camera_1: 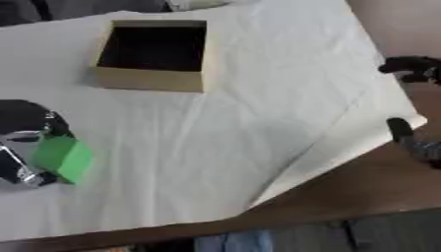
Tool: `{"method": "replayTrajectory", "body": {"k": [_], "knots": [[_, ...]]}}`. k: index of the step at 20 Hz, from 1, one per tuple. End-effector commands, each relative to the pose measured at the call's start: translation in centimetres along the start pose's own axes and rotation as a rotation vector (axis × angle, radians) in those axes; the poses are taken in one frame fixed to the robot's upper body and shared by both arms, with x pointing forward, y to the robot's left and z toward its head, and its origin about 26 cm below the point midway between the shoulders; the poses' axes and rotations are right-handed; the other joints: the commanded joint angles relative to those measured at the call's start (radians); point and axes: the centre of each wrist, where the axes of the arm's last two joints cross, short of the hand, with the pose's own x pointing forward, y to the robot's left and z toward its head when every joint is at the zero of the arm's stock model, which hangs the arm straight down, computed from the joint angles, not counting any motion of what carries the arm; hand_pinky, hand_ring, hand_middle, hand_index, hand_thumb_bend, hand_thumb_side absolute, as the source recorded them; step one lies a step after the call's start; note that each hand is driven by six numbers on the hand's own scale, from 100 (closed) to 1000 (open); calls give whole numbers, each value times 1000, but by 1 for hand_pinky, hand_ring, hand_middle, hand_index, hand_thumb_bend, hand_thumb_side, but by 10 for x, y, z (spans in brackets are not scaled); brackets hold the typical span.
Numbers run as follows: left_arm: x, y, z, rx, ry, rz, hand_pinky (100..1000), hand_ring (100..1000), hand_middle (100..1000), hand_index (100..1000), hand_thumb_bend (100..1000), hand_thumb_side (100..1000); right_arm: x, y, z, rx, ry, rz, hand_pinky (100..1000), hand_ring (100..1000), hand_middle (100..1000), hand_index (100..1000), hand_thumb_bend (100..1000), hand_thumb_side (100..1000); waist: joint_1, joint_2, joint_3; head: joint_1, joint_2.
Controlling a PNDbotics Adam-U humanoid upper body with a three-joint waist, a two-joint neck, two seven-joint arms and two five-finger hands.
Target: Pick up objects on the table and place them in the box.
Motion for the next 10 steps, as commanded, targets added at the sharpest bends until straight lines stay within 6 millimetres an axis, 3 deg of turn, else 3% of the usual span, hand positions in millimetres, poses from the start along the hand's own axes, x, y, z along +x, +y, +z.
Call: {"method": "replayTrajectory", "body": {"k": [1,2,10], "knots": [[-5,6,5,17,21,-22,675,562,521,749,323,397,5,-9,0,5,-18,34,885,1000,886,1000,100,163,-4,-13,-1,0,5],[-5,8,6,30,23,-24,627,481,430,664,100,341,5,-9,0,4,-17,34,885,1000,886,1000,100,163,-4,-14,0,-1,5],[-3,46,31,147,27,-71,621,466,407,644,100,332,5,-8,1,11,-12,36,886,1000,887,1000,100,162,0,-18,0,-5,6]]}}
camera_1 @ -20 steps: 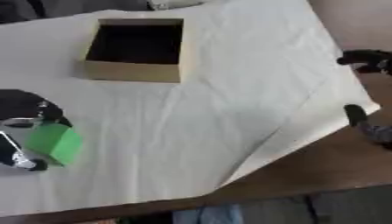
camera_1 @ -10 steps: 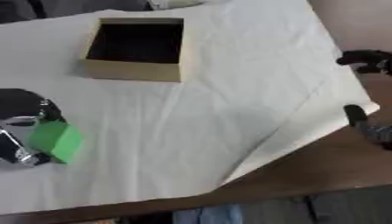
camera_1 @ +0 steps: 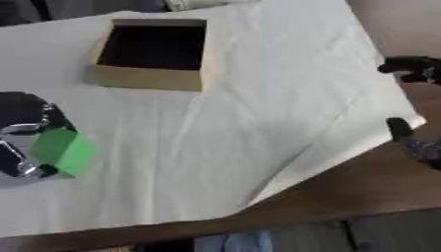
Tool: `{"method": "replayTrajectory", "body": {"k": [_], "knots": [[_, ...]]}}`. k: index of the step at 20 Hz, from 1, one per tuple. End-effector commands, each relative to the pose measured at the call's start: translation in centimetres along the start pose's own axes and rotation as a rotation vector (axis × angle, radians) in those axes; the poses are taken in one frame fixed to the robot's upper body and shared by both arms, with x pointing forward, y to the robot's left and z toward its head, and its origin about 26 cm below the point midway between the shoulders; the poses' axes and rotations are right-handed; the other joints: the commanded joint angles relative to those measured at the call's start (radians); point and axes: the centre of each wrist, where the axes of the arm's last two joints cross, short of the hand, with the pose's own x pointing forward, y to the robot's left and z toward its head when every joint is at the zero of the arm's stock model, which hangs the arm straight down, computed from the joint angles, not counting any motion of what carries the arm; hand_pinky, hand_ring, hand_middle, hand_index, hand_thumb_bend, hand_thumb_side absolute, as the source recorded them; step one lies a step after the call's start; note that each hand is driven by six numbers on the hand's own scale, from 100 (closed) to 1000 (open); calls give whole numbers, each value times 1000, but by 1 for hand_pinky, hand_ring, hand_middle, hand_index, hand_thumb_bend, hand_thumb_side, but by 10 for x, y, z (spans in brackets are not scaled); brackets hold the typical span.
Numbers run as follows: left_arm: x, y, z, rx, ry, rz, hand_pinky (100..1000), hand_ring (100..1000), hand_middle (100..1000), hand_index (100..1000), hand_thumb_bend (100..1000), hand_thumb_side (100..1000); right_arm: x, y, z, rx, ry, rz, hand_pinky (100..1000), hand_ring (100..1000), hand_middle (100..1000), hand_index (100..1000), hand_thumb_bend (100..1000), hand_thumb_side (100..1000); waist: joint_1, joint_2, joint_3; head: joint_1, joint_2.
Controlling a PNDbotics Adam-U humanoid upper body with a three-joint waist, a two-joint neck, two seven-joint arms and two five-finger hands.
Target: Pick up objects on the table and place them in the box.
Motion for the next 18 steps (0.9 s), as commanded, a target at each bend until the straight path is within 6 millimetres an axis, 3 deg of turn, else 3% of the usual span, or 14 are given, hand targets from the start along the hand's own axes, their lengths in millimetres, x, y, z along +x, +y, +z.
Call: {"method": "replayTrajectory", "body": {"k": [1,10,18], "knots": [[-6,31,19,50,28,-66,621,467,407,644,100,330,5,-9,1,13,-13,37,886,1000,887,1000,100,162,-2,-19,-2,-2,5],[-27,88,33,229,104,-53,627,468,407,646,100,313,6,-7,-2,30,-29,28,886,1000,886,1000,100,167,1,-29,-14,-2,-2],[-56,113,12,306,209,6,636,476,416,649,100,314,8,-6,-7,42,-57,20,885,1000,885,1000,100,176,4,-26,-44,2,-18]]}}
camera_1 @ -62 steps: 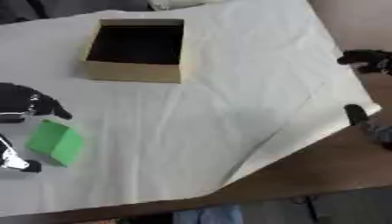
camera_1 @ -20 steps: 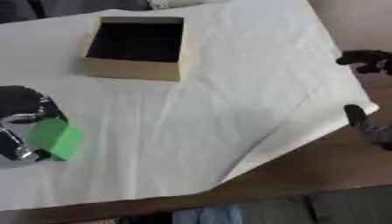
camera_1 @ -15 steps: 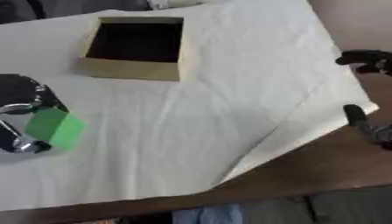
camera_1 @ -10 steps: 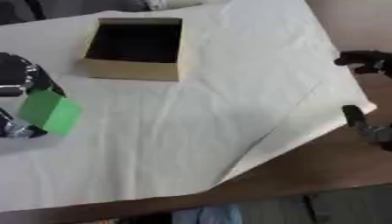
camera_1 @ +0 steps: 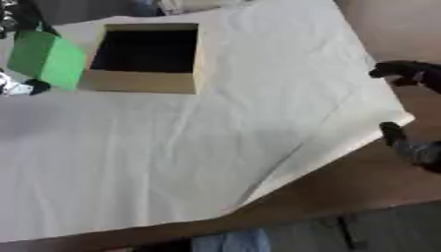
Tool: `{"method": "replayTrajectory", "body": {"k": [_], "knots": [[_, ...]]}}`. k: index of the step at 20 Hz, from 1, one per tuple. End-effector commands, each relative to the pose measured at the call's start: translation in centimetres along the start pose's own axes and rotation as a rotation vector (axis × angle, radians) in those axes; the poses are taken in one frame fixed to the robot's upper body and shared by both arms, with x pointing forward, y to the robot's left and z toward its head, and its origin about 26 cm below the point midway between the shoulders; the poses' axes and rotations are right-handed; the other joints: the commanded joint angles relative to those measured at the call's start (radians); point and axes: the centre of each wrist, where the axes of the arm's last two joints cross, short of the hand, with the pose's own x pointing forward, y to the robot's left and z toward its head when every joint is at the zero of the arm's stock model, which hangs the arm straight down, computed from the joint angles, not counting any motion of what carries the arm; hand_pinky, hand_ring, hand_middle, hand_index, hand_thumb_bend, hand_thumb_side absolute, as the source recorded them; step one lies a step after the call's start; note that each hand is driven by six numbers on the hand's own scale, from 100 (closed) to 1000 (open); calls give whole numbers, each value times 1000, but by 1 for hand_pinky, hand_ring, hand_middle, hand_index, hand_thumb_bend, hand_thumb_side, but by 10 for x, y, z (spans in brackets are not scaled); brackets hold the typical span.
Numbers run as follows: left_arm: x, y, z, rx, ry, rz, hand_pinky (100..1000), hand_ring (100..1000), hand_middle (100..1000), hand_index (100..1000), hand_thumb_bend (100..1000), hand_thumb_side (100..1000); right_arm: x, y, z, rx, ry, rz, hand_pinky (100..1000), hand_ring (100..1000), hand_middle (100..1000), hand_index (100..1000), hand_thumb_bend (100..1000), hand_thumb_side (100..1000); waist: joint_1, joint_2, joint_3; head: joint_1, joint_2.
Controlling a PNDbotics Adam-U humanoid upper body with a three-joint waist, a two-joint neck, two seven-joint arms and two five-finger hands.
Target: Pick up objects on the table and place them in the box.
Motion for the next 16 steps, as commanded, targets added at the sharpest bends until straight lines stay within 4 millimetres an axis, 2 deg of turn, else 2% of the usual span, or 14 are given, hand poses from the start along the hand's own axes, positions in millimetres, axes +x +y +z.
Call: {"method": "replayTrajectory", "body": {"k": [1,5,8,16], "knots": [[-12,12,-7,24,69,16,636,476,416,649,100,314,7,-10,-3,8,-32,29,885,1000,885,1000,100,176,-1,-12,-14,5,-18],[-14,16,-31,21,100,28,636,476,416,649,100,314,6,-10,-2,8,-29,27,885,1000,885,1000,100,176,0,-10,-10,-4,-21],[-21,16,-43,63,149,64,660,509,455,677,100,348,8,-10,-7,12,-51,22,884,1000,884,1000,100,189,2,0,-33,-5,-41],[-13,-16,-92,69,237,136,673,538,489,703,133,383,10,-11,-11,22,-73,20,883,1000,884,1000,100,195,10,9,-55,3,-47]]}}
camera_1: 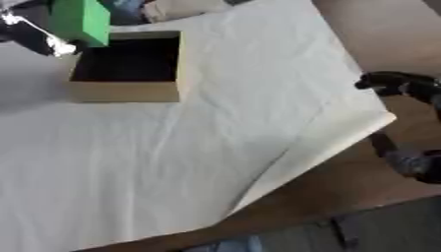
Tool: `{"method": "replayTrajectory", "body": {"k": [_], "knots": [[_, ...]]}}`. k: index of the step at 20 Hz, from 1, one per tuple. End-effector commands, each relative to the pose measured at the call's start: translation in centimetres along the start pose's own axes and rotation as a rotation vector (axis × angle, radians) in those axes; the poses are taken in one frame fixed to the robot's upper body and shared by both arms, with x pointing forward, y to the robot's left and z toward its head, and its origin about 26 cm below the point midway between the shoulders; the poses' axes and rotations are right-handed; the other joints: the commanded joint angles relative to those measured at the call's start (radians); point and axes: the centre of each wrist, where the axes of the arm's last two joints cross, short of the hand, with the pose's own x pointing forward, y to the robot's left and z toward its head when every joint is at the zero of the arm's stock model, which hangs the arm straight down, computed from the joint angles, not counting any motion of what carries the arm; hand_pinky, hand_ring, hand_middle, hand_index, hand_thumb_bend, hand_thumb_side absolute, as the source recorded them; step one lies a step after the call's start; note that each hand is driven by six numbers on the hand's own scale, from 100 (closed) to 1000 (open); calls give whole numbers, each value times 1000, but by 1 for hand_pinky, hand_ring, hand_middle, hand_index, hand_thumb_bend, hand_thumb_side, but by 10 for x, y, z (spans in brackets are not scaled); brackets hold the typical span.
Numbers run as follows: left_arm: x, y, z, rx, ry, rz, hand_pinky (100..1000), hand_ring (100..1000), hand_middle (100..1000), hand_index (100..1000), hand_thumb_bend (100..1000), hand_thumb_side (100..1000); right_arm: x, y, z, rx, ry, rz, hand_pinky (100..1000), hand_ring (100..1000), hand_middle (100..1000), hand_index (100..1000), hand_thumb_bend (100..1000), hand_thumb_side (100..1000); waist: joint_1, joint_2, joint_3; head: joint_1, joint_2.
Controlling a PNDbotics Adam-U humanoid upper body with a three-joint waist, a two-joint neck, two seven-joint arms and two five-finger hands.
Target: Pick up objects on the table and place them in the box.
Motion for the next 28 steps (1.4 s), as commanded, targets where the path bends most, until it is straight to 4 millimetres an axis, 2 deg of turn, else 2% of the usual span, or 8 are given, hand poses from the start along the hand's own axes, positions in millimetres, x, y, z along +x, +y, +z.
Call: {"method": "replayTrajectory", "body": {"k": [1,7,9,11,12,14,21,28], "knots": [[-5,-1,-9,23,40,-26,673,538,489,703,133,383,6,-9,-2,0,-24,28,883,1000,884,1000,100,195,-3,-15,-1,6,-12],[-9,-37,-28,-6,74,-40,702,600,554,752,321,495,7,-10,-4,2,-35,30,883,1000,883,1000,100,200,3,-7,-16,15,-8],[-10,-46,-32,-9,77,-56,743,672,624,795,397,533,7,-10,-4,1,-35,30,883,1000,883,1000,100,200,4,-6,-16,15,-6],[-12,-50,-33,3,78,-79,793,756,731,857,528,595,7,-10,-4,0,-33,30,883,1000,883,1000,100,201,4,-5,-16,14,-7],[-12,-52,-34,11,81,-91,824,798,786,889,656,655,7,-10,-4,-1,-33,30,883,1000,883,1000,100,200,3,-5,-16,13,-7],[-14,-53,-34,37,92,-116,860,847,851,930,760,713,7,-10,-4,-2,-32,29,883,1000,883,1000,100,200,2,-5,-15,12,-8],[-24,-50,-29,143,131,-169,875,888,916,965,893,780,6,-9,-2,-4,-23,29,884,1000,883,1000,100,195,-2,-10,-9,4,-12],[-47,-14,1,304,113,-200,865,871,903,967,844,757,5,-9,3,-8,1,35,884,1000,884,1000,100,189,-1,-17,16,-17,-6]]}}
